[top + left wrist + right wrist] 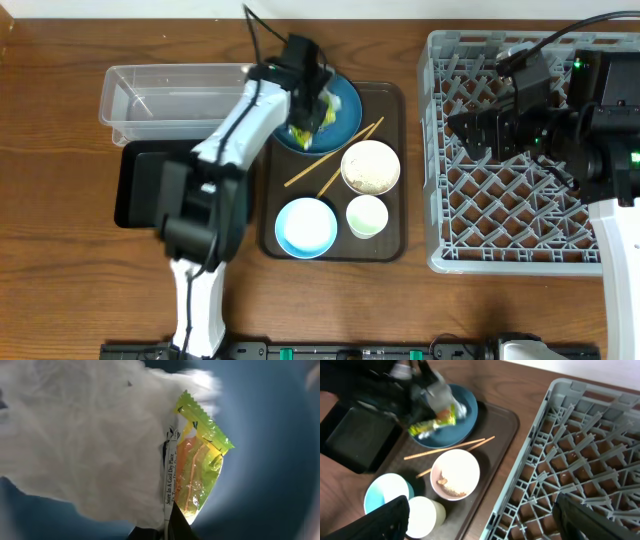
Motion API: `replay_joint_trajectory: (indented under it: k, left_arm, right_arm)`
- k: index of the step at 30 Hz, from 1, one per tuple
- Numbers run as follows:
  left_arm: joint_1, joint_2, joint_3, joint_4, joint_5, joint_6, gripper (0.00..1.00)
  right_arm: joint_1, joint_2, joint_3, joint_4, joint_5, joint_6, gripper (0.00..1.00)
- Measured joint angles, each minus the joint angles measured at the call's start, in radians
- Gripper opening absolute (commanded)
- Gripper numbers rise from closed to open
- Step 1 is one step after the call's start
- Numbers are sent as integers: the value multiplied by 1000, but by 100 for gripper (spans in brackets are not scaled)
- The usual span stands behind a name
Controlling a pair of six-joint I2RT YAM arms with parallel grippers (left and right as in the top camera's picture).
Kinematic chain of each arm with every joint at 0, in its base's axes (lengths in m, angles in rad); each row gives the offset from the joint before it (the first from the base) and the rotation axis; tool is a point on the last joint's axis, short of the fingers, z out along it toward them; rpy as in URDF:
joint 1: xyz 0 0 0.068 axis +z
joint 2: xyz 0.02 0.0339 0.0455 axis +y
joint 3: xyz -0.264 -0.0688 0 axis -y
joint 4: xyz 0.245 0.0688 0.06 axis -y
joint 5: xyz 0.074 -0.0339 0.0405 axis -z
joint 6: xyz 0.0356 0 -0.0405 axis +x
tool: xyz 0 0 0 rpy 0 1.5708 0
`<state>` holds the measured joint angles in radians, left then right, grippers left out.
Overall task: Sort waste into correct bins and load items into the dishwasher rack
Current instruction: 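Carry the trash with the left gripper and drop it into the clear bin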
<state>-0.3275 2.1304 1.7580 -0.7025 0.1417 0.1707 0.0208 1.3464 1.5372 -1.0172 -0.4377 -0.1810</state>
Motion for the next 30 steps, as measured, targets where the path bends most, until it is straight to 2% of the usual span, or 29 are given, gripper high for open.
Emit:
replay_joint_trajectory:
  k: [6,9,15,21,24,27,30]
  left_arm:
    - [61,-250,3,5,-22,-83,6]
    - [121,-315,14,7,-69,-117,6]
    - [252,-269,15,4,-170,-233,6]
    - [334,-163,10,-11,-196,-328,8]
    - [350,-127,3,-26,-201,-344,17]
    - [352,-107,-2,-30,-202,-356,38]
    - [351,-106,-2,-25,-201,-364,51]
  right_arm:
    - [0,0,0,11,0,0,89]
    - [0,0,0,11,0,0,89]
    - [0,0,0,11,0,0,88]
    - [0,0,0,11,0,0,88]
    - [0,0,0,11,0,0,88]
    - [0,0,0,11,0,0,88]
    - [0,0,0,11,0,0,89]
